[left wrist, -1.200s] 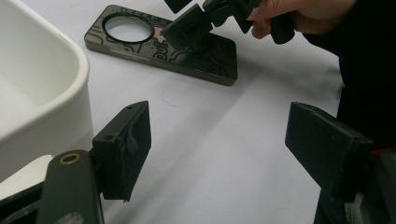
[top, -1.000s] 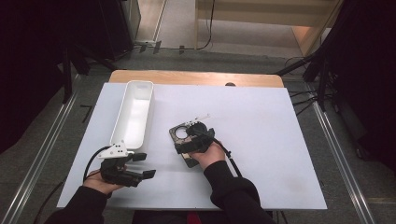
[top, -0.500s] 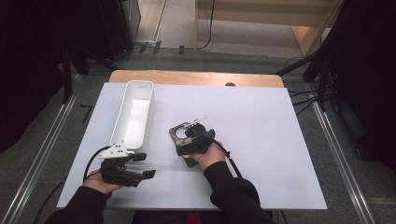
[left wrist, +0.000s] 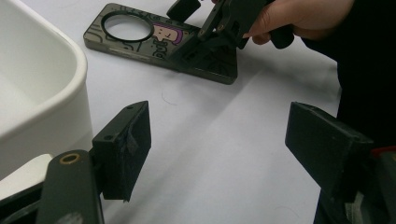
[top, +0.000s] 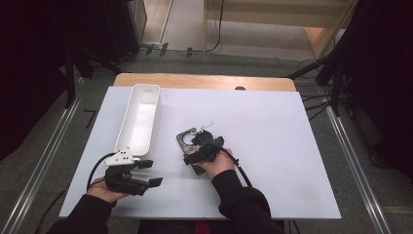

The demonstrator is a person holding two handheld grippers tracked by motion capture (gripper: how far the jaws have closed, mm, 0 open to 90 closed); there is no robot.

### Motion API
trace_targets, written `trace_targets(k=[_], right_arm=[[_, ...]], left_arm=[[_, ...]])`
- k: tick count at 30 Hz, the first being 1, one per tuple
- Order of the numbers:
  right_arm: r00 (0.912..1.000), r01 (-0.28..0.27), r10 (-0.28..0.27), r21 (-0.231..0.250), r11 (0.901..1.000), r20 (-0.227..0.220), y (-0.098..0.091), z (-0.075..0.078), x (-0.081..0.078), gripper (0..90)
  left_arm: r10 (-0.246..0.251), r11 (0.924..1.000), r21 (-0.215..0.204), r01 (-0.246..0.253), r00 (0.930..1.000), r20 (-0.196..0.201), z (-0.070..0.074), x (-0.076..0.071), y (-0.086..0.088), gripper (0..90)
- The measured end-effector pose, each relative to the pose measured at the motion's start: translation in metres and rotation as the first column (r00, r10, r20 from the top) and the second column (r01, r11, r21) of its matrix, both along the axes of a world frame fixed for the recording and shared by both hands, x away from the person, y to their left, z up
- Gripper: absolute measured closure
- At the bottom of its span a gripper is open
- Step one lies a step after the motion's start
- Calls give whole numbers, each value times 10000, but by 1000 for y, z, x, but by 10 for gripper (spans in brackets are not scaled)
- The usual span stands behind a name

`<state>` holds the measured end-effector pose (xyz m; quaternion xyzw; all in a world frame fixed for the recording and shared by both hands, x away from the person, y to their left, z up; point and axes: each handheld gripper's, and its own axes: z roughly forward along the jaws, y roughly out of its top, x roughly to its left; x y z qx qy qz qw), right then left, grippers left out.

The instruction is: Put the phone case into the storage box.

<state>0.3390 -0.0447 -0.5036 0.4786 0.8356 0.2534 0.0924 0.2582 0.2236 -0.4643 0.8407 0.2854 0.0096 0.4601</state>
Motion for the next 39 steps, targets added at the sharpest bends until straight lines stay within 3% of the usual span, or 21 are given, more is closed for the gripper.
trace_targets(k=[6, 9, 23, 39], right_arm=[[9999, 119, -118, -151, 9998, 53, 3, 0, -1, 1], [9999, 117, -115, -174, 9998, 99, 3, 1, -3, 47], [9996, 108, -89, -733, 9972, 269, 11, 0, -7, 49], [9992, 343, -328, -707, 9969, 221, 11, 1, -8, 83]], left_arm=[[-1, 10000, -3, 1, 10000, 0, 0, 0, 0, 225], [-17, 10000, 11, 17, 10000, 7, 0, 0, 0, 225], [-7, 10000, 23, 7, 10000, 8, 0, 0, 0, 225], [-2, 10000, 20, 2, 10000, 4, 0, 0, 0, 225]])
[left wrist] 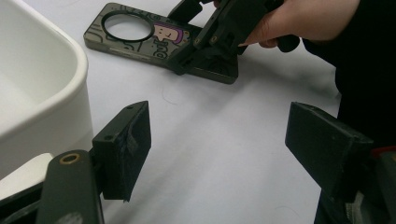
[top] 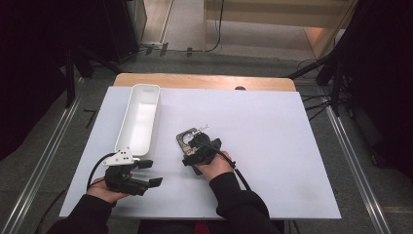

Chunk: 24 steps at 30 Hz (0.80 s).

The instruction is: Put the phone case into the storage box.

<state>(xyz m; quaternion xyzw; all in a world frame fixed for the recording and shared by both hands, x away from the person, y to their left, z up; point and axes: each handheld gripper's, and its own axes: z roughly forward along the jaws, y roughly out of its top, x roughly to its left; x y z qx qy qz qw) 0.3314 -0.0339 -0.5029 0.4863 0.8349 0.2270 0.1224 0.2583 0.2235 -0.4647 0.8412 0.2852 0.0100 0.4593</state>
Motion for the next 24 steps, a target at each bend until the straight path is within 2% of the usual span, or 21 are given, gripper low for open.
trace_targets(k=[24], right_arm=[[10000, -58, 59, 111, 9999, -61, -3, 1, 1, 106]], left_arm=[[-7, 10000, 1, 7, 10000, -2, 0, 0, 0, 225]])
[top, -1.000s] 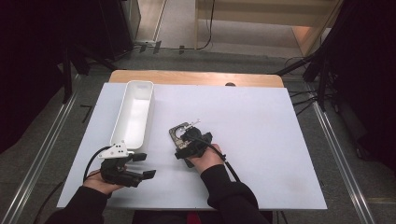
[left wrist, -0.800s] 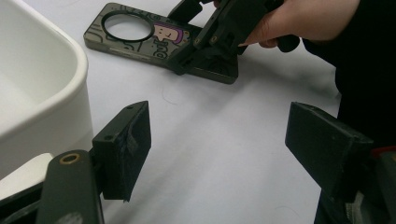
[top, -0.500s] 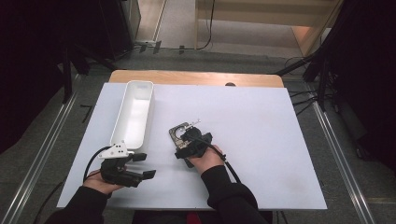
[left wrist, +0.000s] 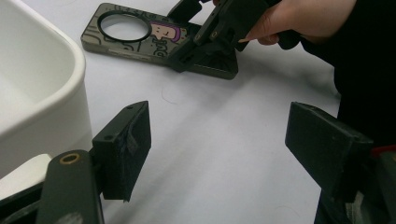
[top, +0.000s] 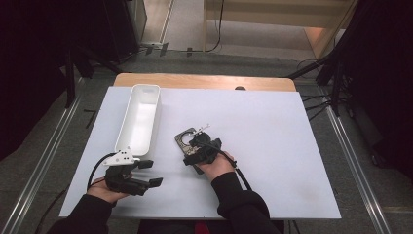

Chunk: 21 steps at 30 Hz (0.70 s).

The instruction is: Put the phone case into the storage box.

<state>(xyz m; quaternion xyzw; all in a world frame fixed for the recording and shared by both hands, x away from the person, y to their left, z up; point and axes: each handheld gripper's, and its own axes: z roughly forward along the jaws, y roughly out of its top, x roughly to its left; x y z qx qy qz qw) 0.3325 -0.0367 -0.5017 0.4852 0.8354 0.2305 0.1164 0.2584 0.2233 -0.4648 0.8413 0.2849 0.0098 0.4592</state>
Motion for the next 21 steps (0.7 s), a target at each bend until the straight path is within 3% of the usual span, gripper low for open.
trace_targets(k=[6, 13, 18, 21], right_arm=[[9999, 30, -28, 193, 9998, -145, -2, 1, 2, 107], [9968, 122, -51, 881, 9960, -798, -10, 5, 10, 107], [9905, 183, 32, 1544, 9878, -1378, -18, 8, 16, 108], [9894, 207, 39, 1678, 9856, -1451, -24, 10, 18, 107]], left_arm=[[-30, 10000, 21, 30, 10000, -12, 0, 0, 0, 225], [7, 10000, -11, -7, 10000, -5, 0, 0, 0, 225], [-19, 10000, -4, 19, 10000, 2, 0, 0, 0, 225], [2, 10000, -10, -2, 10000, -14, 0, 0, 0, 225]])
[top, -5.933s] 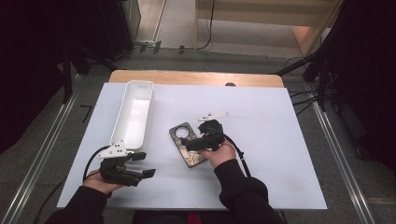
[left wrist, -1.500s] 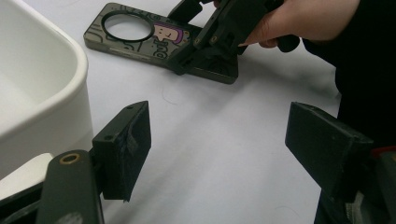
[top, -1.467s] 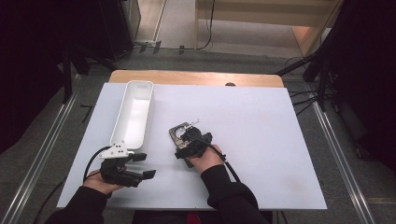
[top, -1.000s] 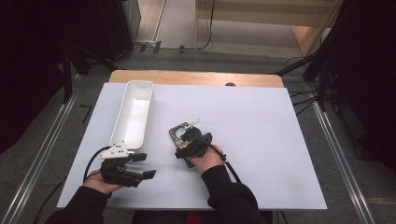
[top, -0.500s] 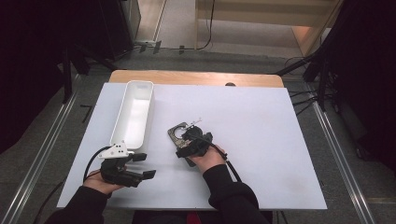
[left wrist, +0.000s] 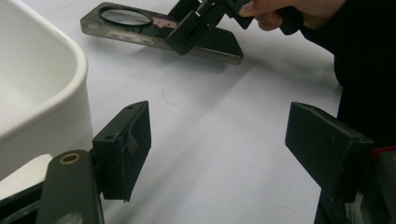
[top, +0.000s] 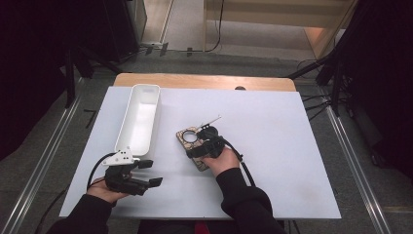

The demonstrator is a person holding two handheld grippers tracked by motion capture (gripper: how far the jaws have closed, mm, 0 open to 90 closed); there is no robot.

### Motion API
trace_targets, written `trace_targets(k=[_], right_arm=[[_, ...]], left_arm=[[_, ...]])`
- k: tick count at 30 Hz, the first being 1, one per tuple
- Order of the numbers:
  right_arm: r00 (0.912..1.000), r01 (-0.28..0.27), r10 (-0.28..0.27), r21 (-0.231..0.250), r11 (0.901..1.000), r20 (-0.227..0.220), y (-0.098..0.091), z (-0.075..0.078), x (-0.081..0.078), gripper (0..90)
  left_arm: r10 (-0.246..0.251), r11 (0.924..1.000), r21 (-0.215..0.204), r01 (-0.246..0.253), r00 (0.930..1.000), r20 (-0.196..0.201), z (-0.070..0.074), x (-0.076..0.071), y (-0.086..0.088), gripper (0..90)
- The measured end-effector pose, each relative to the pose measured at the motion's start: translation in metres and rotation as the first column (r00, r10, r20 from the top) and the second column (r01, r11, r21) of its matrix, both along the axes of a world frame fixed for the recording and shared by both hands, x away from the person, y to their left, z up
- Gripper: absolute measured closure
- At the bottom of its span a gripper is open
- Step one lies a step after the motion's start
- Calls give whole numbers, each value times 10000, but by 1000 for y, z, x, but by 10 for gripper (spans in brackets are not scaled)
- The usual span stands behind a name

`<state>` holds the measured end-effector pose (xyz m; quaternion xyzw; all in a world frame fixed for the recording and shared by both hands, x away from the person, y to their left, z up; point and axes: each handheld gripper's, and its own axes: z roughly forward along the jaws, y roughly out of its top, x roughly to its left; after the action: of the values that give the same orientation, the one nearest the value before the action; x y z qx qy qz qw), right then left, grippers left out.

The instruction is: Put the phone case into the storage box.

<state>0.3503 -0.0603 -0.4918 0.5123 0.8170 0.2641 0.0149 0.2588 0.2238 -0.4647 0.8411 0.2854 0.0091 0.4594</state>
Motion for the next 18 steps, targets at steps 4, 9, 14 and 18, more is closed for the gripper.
trace_targets(k=[4, 9, 14, 18], right_arm=[[10000, 2, -2, 212, 9998, 5, -6, 4, 0, 107], [9999, -48, 45, 295, 9996, 104, -11, 11, -2, 107], [9995, -175, 164, 432, 9989, 272, -14, 18, -5, 108], [9986, -351, 331, 501, 9981, 405, -16, 23, -8, 108]], left_arm=[[11, 10000, 13, -11, 10000, 9, 0, 0, 0, 225], [46, 10000, -30, -46, 10000, 11, 0, 0, 0, 225], [53, 10000, -37, -53, 10000, 14, 0, 0, 0, 225], [54, 9999, -107, -54, 10000, 29, 1, 0, 1, 226]])
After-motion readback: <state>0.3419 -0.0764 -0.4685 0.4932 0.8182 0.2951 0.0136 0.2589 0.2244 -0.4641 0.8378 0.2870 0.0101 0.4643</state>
